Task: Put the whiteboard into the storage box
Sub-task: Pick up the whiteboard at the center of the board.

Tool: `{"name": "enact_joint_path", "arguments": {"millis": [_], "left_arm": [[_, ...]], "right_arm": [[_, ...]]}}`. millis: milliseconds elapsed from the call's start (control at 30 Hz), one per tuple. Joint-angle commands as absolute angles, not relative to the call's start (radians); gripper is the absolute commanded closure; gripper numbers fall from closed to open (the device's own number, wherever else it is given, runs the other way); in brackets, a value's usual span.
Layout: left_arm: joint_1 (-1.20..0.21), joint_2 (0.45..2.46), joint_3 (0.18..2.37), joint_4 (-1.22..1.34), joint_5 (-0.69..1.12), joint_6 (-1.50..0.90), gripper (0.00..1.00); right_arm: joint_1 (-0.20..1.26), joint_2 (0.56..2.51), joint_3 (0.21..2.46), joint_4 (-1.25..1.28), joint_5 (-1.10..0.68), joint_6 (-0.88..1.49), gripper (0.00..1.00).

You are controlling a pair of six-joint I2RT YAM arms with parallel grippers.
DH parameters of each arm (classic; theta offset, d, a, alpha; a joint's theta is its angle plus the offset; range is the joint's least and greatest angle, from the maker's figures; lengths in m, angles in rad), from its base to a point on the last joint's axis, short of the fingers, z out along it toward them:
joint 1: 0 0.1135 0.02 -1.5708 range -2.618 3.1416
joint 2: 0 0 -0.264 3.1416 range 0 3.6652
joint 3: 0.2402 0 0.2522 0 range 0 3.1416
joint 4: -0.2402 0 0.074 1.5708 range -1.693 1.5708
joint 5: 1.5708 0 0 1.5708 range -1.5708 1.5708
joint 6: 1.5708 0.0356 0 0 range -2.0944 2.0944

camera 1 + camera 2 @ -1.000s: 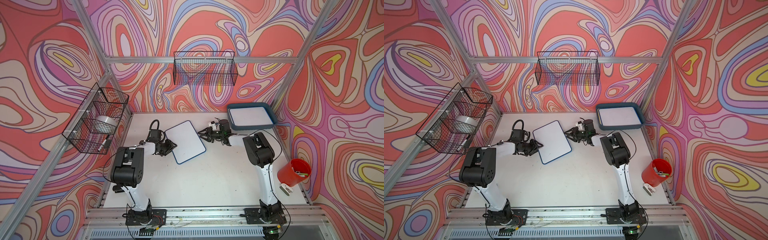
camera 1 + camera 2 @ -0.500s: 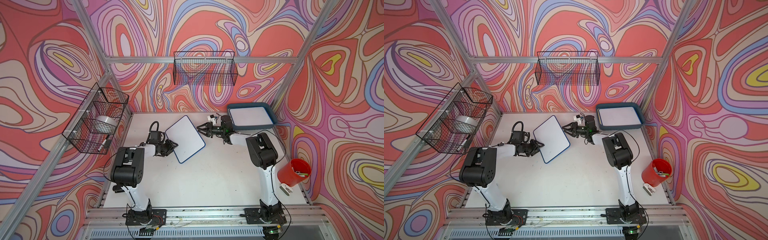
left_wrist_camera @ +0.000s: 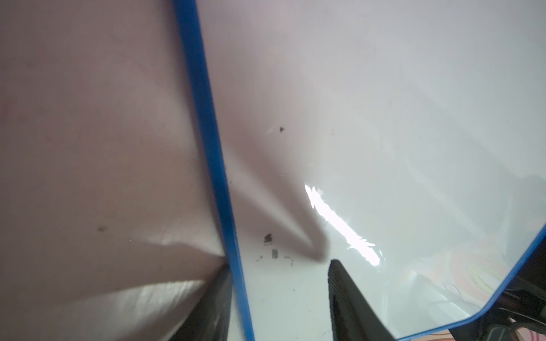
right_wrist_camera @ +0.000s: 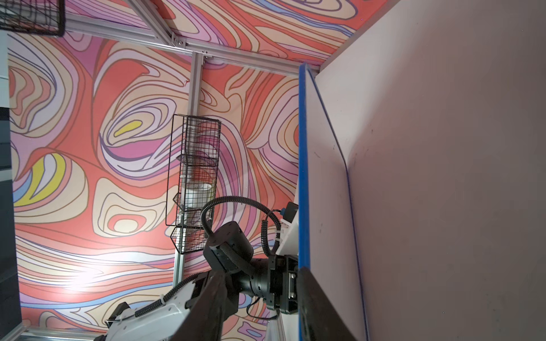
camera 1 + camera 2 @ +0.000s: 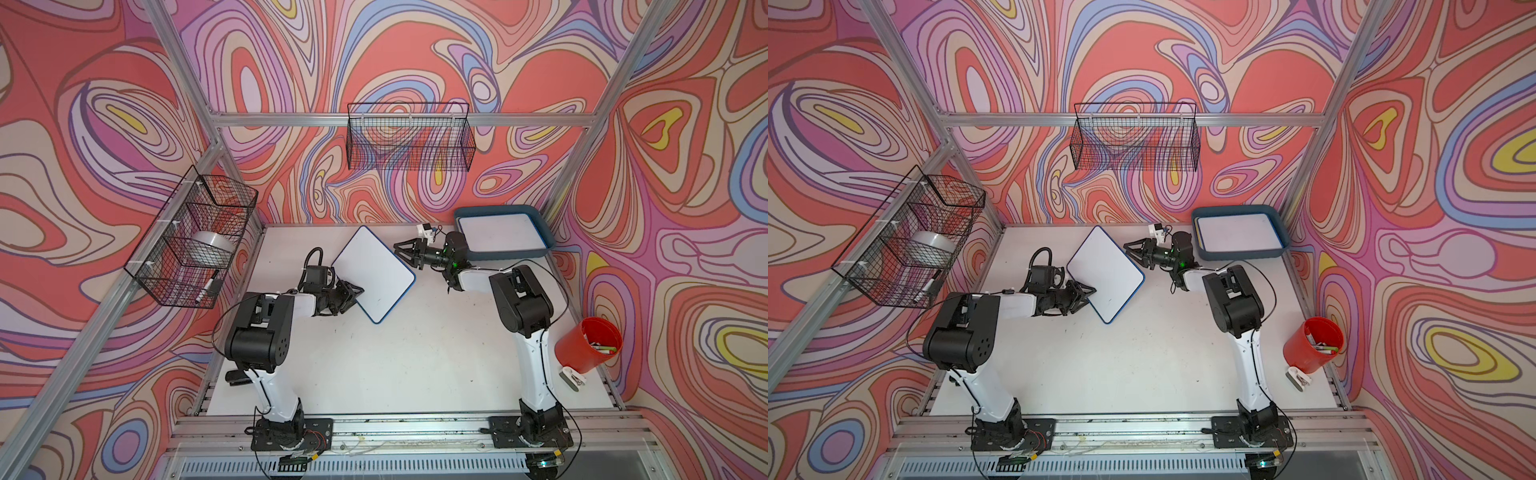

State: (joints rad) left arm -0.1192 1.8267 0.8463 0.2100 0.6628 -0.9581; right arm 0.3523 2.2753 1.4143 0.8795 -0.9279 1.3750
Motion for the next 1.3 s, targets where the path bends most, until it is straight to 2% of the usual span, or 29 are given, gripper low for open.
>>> {"name": "enact_joint_path", "arguments": {"millis": [0,967,1133,1267], "left_arm": [[-0.187,1.865,0.845,0.315,0.785,-0.973,0.52],[-0.196,1.868,0.866,0.288,0.761,-0.954,0.52],[-0.194,1.863,0.883,0.245,0.757,-0.925,0.52],[-0.185,1.848,0.891,0.202,0.745,-0.896,0.52]], "right_arm": [[0.469,2.365,1.355,0.820,-1.076,1.479,0.57],[0.429,2.361,1.347,0.945,-1.005,1.585,0.56],[0.402,2.322,1.337,0.829,-1.021,1.486,0.57],[0.359,2.261,1.343,0.576,-1.051,1.289,0.56]]}}
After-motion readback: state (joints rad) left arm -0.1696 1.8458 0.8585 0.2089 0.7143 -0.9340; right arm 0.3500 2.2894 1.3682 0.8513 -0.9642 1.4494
